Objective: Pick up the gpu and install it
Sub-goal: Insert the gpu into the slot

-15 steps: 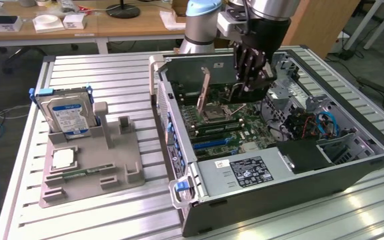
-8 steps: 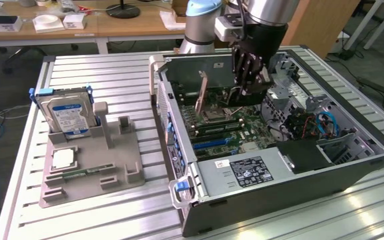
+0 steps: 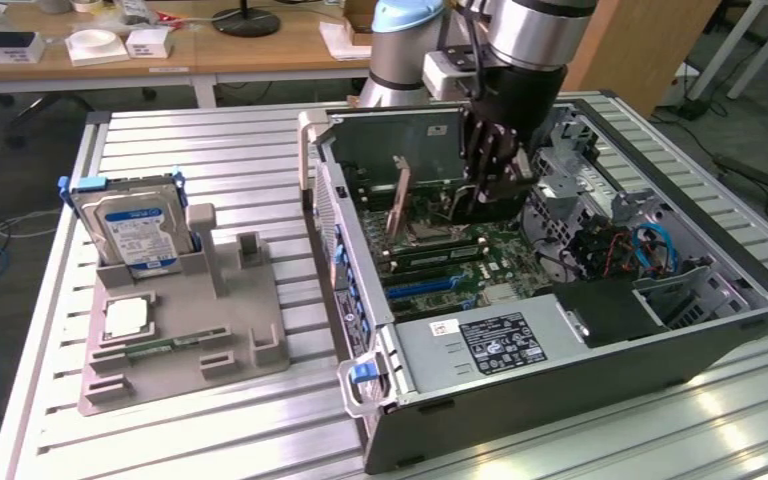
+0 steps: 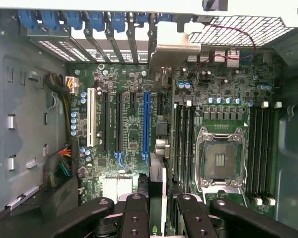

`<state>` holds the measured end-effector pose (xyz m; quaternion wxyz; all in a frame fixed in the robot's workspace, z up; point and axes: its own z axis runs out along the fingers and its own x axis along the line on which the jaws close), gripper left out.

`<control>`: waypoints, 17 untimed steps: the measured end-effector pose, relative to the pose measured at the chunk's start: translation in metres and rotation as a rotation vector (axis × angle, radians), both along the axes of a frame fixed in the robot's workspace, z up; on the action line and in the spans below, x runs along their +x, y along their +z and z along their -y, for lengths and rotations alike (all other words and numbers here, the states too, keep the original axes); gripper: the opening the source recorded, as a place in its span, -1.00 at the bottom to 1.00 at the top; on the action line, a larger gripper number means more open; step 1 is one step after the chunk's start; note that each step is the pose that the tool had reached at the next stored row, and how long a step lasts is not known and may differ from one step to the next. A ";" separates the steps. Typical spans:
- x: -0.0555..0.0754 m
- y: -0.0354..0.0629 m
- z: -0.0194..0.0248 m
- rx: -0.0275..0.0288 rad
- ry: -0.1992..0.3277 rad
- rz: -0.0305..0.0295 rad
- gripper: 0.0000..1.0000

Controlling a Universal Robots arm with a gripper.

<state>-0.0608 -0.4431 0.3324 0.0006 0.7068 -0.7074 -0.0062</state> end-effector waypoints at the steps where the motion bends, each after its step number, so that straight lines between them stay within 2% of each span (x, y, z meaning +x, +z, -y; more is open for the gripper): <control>1: 0.000 -0.0016 0.0002 0.0000 0.000 0.0000 -0.47; 14: -0.011 -0.0167 0.0015 0.0000 0.004 0.0004 -0.47; 17: -0.014 -0.0196 0.0020 -0.0001 0.007 0.0027 -0.47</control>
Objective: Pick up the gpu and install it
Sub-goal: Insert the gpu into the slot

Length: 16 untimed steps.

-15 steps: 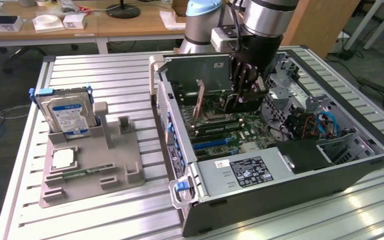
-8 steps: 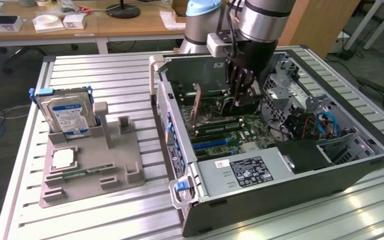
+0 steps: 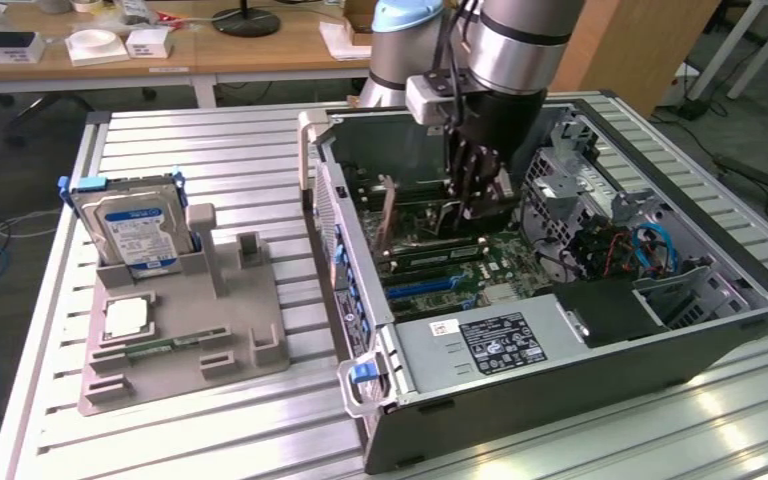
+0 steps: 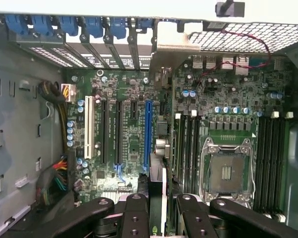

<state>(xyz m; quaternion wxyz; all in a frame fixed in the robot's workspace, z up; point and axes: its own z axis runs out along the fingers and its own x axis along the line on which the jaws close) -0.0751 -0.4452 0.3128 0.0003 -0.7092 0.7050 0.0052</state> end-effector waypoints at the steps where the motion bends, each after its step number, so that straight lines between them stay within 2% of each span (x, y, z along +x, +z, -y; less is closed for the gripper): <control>1: -0.001 -0.0007 0.0001 -0.0001 0.001 0.0026 -0.47; 3: -0.002 -0.0021 0.0002 -0.0001 0.002 0.0107 -0.47; 5: -0.003 -0.0035 0.0001 0.0000 0.004 0.0214 -0.47; 7: -0.004 -0.0049 0.0001 0.0002 0.005 0.0282 -0.47; 16: -0.005 -0.0170 0.0030 0.0001 0.005 0.0290 -0.47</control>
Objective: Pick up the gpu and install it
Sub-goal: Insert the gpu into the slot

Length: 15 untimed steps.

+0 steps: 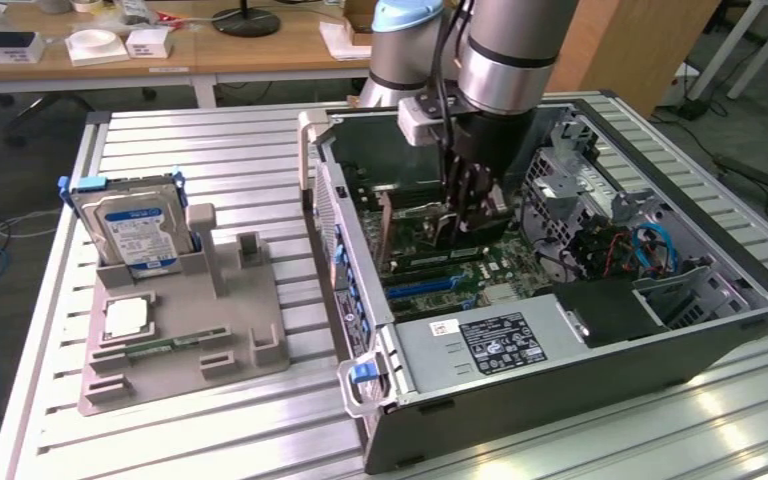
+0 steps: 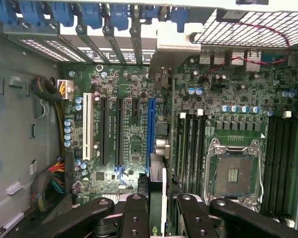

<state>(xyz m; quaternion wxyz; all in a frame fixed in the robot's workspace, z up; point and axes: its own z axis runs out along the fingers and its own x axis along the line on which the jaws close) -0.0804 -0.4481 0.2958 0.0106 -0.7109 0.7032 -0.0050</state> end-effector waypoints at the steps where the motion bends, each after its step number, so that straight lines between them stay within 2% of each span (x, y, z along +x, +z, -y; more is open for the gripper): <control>1: 0.000 -0.0018 0.0002 -0.0001 0.000 -0.0001 -0.47; 7: -0.002 -0.0107 0.0030 -0.0003 0.001 -0.0002 -0.47; 15: -0.010 -0.0181 0.0063 -0.0003 0.006 0.0015 -0.47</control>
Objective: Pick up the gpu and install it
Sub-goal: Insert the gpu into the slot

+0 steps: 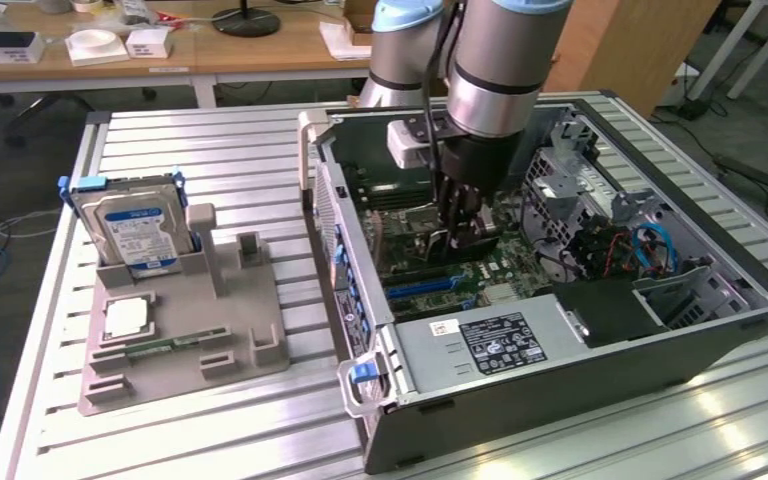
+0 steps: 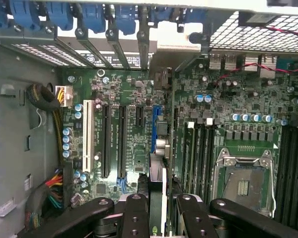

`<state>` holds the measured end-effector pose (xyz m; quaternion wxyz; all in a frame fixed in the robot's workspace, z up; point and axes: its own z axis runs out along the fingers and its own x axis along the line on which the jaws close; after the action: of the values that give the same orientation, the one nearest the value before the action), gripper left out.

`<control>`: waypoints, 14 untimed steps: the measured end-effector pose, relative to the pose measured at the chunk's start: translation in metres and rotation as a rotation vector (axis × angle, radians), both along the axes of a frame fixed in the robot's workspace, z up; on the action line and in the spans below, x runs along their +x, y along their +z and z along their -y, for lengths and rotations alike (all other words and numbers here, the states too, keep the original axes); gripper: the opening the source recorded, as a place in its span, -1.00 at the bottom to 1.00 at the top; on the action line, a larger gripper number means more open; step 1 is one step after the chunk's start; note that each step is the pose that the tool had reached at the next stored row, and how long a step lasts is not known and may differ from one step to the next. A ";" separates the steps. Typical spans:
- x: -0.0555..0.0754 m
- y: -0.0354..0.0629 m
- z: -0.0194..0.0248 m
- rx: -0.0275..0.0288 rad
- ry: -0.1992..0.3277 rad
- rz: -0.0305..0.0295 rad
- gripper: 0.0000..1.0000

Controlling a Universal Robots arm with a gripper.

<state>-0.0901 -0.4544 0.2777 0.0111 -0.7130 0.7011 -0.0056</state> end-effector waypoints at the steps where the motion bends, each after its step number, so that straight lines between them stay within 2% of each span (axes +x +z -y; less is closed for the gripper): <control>1: 0.000 -0.0011 0.0010 0.0001 0.000 0.0000 -0.47; 5: -0.001 -0.0053 0.0036 0.0004 0.001 0.0004 -0.47; 14: -0.007 -0.0160 0.0037 0.0001 0.003 0.0006 -0.47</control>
<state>-0.0973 -0.4581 0.2618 0.0113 -0.7139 0.7002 -0.0058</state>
